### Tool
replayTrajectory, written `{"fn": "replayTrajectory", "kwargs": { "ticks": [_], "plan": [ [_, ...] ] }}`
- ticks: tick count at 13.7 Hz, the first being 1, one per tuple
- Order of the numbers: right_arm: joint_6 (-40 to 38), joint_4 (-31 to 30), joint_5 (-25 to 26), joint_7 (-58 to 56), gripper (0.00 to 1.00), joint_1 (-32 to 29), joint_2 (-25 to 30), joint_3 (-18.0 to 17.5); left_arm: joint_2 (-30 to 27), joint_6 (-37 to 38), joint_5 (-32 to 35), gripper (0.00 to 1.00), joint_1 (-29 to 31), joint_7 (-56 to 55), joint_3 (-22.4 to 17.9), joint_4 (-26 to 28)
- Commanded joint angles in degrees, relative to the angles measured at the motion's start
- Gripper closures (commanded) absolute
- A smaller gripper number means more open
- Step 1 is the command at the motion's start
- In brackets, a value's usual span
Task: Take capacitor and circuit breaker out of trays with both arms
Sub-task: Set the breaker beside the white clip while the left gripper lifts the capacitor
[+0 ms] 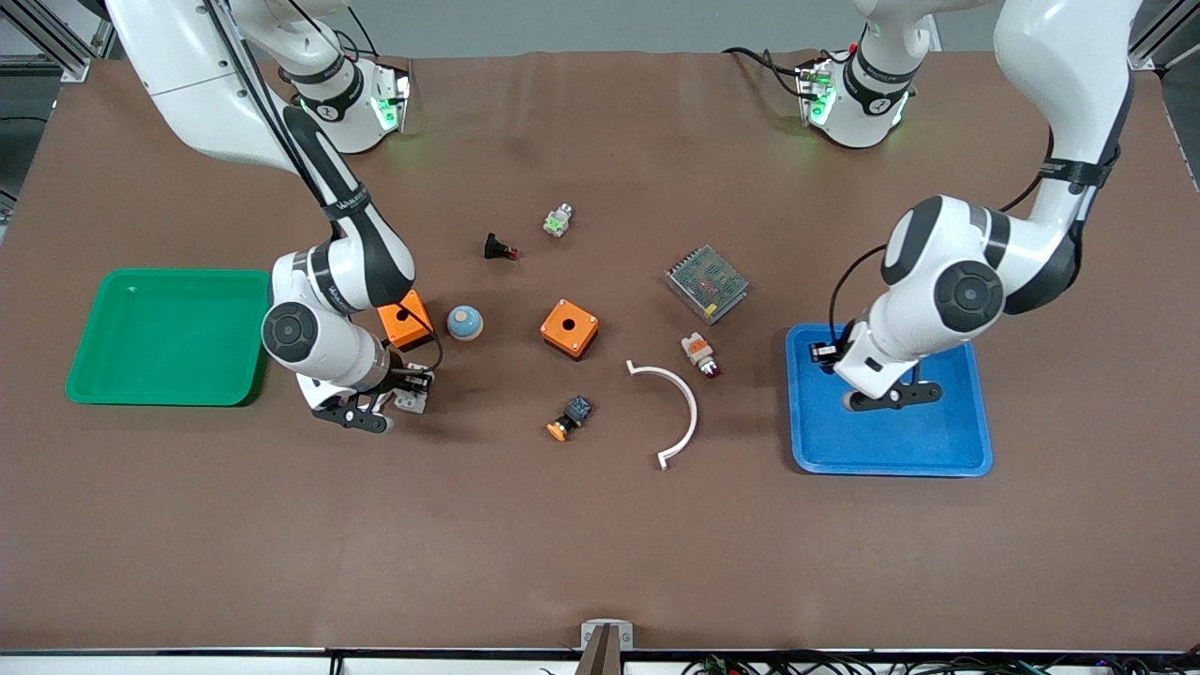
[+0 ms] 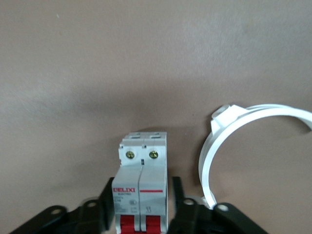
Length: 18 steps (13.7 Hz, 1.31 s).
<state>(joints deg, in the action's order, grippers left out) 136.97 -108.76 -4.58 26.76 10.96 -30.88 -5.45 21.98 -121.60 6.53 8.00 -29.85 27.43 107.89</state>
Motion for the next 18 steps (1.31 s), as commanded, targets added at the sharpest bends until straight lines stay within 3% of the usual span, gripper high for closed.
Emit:
{"fn": "replayTrajectory", "kwargs": {
  "ticks": [1,4,10,14,18],
  "plan": [
    [-5.45,2.67,-0.44,-0.65,0.13,-1.37,3.01,0.7,-1.15,0.66,0.23,1.0,0.18,-4.41,2.45,-0.05],
    [-20.04,5.67,-0.08,-8.7,0.0,-7.51,10.9,0.61,-0.88,0.48,0.41,1.0,-1.75,-8.72,3.51,-0.4],
    [-31.21,6.02,-0.17,-16.11,0.0,-14.2,27.25,0.7,-0.18,0.57,0.67,1.0,-6.41,-17.25,3.6,-2.07],
    [-34.23,5.5,-0.17,-15.69,0.0,-15.18,37.02,0.53,-0.09,0.83,0.85,1.0,-8.0,-22.79,3.51,-1.98],
    [-35.1,5.93,0.01,-16.21,0.0,-15.26,38.62,0.44,0.7,1.71,0.85,1.0,-8.0,-27.27,3.42,-1.98]
  ]
}}
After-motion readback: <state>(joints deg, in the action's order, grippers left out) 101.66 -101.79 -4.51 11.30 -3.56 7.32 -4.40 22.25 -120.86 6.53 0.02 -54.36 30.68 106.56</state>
